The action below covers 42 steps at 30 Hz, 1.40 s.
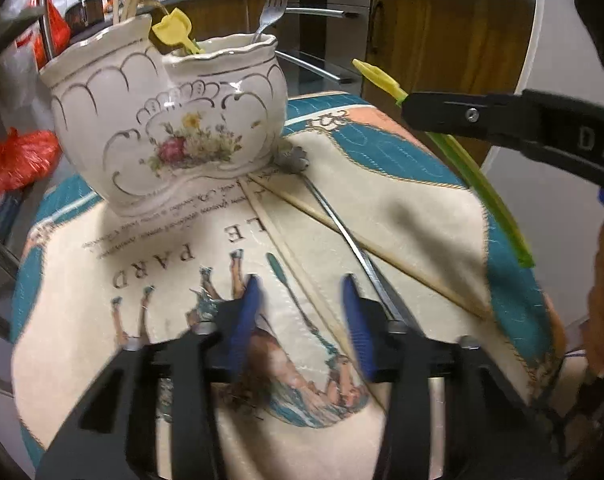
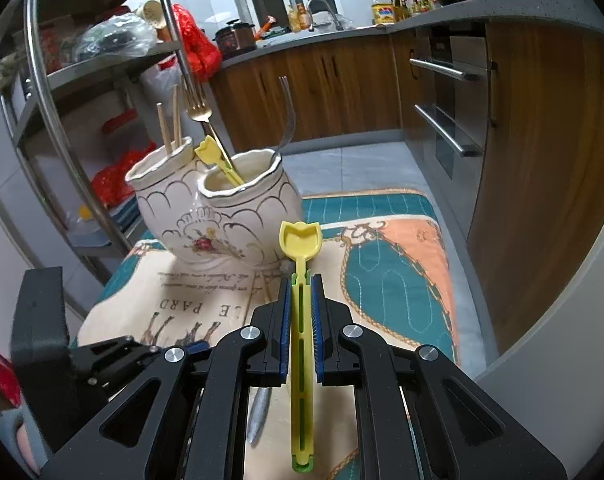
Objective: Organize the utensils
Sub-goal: 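Grasp a chopstick with the left tool while the right tool grasps a yellow spoon, then lift the chopstick toward the tall cup while the right tool carries the yellow spoon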
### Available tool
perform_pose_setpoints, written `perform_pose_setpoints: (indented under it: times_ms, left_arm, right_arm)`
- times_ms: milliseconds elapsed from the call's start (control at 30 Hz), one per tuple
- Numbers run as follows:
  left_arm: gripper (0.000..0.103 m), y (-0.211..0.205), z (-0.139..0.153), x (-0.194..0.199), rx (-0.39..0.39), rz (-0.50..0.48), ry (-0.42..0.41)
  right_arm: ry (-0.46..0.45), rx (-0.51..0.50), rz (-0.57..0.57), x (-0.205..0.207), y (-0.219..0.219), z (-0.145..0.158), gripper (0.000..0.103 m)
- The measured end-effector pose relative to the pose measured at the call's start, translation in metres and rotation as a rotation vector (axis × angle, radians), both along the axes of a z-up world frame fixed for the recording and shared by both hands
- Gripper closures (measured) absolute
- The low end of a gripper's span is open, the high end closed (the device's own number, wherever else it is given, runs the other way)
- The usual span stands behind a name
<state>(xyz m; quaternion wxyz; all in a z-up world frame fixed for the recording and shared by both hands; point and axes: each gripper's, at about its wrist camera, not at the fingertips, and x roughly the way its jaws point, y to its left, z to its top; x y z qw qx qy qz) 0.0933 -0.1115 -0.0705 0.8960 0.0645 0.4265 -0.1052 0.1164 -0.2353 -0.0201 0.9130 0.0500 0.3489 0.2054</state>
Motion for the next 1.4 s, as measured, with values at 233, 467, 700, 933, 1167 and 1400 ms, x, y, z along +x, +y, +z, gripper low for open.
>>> perform_pose_setpoints:
  times_ms: [233,467,700,933,1167,1400]
  left_arm:
    - [0.096,0.015,0.006,-0.002,-0.002,-0.019,0.032]
    - [0.097,0.040,0.009,-0.013,0.081,-0.129,0.123]
    - [0.092,0.045,0.009,-0.022,0.071,-0.129,0.096]
    - [0.097,0.047,0.009,-0.017,0.045,-0.099,0.050]
    - [0.097,0.058,0.024,-0.016,0.006,-0.123,-0.012]
    - [0.097,0.076,0.078,-0.041,-0.103,-0.158,-0.225]
  right_arm:
    - [0.011,-0.008,0.006,0.001,-0.001,-0.003,0.093]
    - [0.015,-0.008,0.014,0.001,0.003,-0.004,0.093]
    - [0.016,-0.010,0.017,0.001,0.006,-0.005,0.093]
    - [0.006,-0.005,0.028,-0.001,0.007,-0.004,0.093]
    - [-0.056,0.025,0.044,-0.009,0.008,0.007,0.093]
    - [-0.133,0.058,0.039,-0.013,0.011,0.019,0.093]
